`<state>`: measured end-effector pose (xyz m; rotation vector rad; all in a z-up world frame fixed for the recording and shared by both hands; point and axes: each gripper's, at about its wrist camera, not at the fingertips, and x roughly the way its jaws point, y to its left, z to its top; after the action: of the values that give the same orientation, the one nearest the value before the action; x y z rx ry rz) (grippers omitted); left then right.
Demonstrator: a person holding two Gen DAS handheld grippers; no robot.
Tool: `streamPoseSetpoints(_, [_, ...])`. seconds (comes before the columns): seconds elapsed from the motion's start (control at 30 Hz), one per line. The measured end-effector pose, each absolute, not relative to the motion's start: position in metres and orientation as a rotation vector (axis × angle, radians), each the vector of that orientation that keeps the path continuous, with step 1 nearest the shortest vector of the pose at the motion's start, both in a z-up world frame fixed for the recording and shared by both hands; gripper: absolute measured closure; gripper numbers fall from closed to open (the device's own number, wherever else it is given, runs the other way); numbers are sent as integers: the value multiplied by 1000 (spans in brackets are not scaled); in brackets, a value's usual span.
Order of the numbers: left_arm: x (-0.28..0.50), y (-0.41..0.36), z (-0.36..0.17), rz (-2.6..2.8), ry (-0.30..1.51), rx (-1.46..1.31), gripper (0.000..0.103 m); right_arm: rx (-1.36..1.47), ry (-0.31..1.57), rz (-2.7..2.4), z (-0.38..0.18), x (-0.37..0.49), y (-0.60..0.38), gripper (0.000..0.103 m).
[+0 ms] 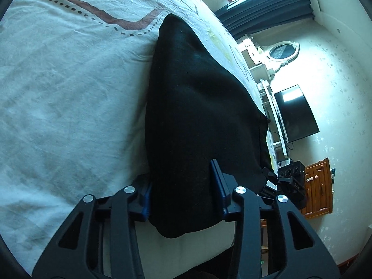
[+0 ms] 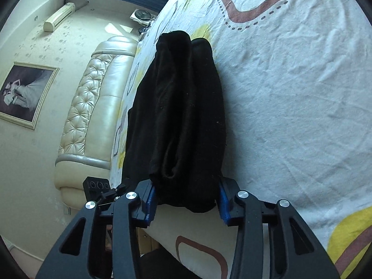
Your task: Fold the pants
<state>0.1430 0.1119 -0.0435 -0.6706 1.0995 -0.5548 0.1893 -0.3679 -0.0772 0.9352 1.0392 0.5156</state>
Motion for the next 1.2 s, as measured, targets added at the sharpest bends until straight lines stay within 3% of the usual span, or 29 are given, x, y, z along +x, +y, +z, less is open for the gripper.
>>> streamPoseSetpoints(1.2, [157,106,-49,-557,1132,-630,66,965,1076,537,-94,162,-378,64])
